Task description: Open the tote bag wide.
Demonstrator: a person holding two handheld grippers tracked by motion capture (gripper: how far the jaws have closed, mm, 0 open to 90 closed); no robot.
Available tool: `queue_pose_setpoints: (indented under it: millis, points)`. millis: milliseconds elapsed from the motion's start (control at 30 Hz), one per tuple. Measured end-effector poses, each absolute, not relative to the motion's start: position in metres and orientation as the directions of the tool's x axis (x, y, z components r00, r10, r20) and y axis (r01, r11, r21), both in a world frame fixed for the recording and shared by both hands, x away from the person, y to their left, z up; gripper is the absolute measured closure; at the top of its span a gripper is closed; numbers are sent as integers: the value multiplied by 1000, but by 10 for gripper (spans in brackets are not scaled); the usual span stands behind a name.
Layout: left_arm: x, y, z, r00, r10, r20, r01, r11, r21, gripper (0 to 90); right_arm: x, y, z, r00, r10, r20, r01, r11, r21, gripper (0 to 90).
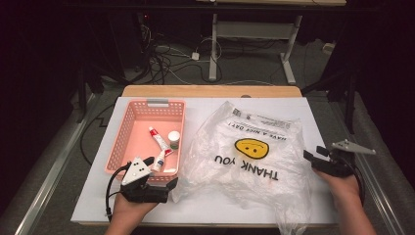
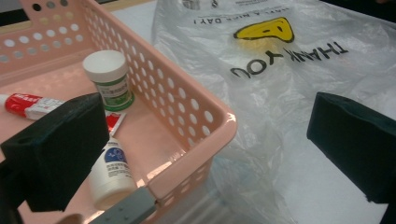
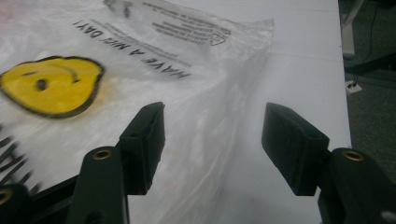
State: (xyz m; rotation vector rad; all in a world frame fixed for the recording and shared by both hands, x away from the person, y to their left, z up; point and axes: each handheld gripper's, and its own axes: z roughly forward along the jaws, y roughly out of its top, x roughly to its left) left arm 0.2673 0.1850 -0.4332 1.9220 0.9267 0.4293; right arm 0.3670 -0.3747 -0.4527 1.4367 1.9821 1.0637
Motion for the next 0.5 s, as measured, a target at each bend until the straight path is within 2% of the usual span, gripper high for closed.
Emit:
queue_pose_setpoints:
  millis: [100,133,333,433,500]
  points:
    - [269,185,-433,668,737,-101,435,-277,857,0,389,-374,-456,-321,945,68,599,147,787,398]
    - [270,185,-433,674,732,-96,431,-284,856,0,404,-375,-460,-323,939,116,639,126,759,376]
    - [269,190,-433,664,742,-94,426,-272,863,0,423,-372,-469,-313,944,105,663,138,735,296]
    - [267,191,-432,669,736,-99,419,-264,869,0,428,-368,-474,-325,940,99,677,158,719,302]
    - [266,190,-432,672,733,-106,417,-257,872,0,431,-364,-478,-334,940,68,689,195,698,351]
